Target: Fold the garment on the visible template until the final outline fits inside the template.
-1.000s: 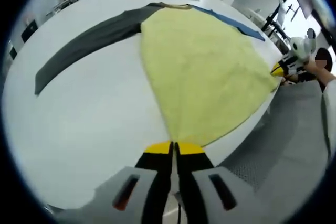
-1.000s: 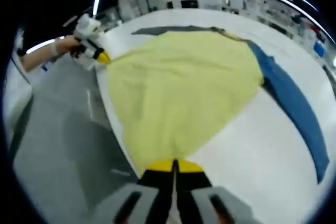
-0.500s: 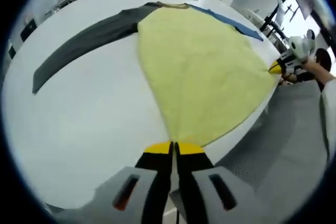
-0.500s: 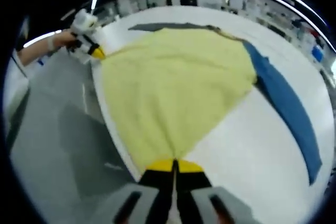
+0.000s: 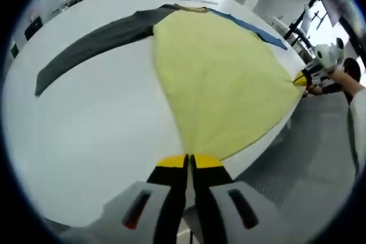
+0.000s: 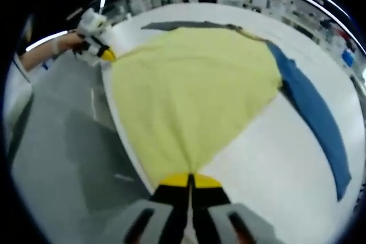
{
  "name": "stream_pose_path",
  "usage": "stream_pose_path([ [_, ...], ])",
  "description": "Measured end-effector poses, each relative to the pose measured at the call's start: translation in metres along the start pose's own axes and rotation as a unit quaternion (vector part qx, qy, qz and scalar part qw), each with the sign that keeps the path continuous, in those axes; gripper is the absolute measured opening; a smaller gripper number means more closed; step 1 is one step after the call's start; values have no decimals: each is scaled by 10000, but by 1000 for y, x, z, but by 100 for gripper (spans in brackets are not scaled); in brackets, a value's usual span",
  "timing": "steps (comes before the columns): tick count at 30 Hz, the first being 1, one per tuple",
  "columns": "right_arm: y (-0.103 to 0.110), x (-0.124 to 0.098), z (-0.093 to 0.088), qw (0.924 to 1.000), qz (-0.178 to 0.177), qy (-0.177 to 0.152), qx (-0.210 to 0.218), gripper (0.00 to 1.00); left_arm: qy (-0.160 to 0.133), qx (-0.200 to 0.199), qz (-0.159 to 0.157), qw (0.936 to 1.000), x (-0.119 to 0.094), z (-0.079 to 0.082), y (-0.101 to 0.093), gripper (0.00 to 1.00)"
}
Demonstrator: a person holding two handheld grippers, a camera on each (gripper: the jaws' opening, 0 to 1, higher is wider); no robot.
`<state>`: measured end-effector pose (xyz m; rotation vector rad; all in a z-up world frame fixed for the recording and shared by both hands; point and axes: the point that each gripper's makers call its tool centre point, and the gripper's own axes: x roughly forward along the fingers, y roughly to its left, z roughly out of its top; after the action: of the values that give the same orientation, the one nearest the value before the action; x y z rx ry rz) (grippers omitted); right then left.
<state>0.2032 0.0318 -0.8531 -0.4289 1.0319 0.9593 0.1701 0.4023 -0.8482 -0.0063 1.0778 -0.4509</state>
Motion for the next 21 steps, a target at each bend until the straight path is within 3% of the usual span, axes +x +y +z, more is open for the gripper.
stream_pose_path([
  [6, 0, -1, -1, 10000, 41, 11, 13, 0, -80, 126, 8, 9999, 0, 1, -3, 1],
  [8, 7, -1, 2, 9992, 318, -118, 211, 0, -151, 167, -27, 9997, 0, 2, -4, 4],
  [10, 11, -5, 10, 9953, 458, -409, 745, 12, -259, 216, 9, 9994, 0, 5, -4, 14],
  [14, -1, -23, 26, 9894, 372, -972, 1012, 23, -447, 426, 138, 9980, -2, 13, -4, 48],
  [17, -18, -36, 39, 9813, 241, -1528, 1147, 44, -713, 444, 126, 9964, -7, 26, -4, 62],
  [18, -19, -38, 41, 9798, 254, -1598, 1177, 52, -986, 581, 120, 9934, -9, 40, -7, 68],
  [21, -31, -52, 54, 9692, 62, -2119, 1251, 84, -1342, 654, 270, 9884, -15, 60, -7, 92],
])
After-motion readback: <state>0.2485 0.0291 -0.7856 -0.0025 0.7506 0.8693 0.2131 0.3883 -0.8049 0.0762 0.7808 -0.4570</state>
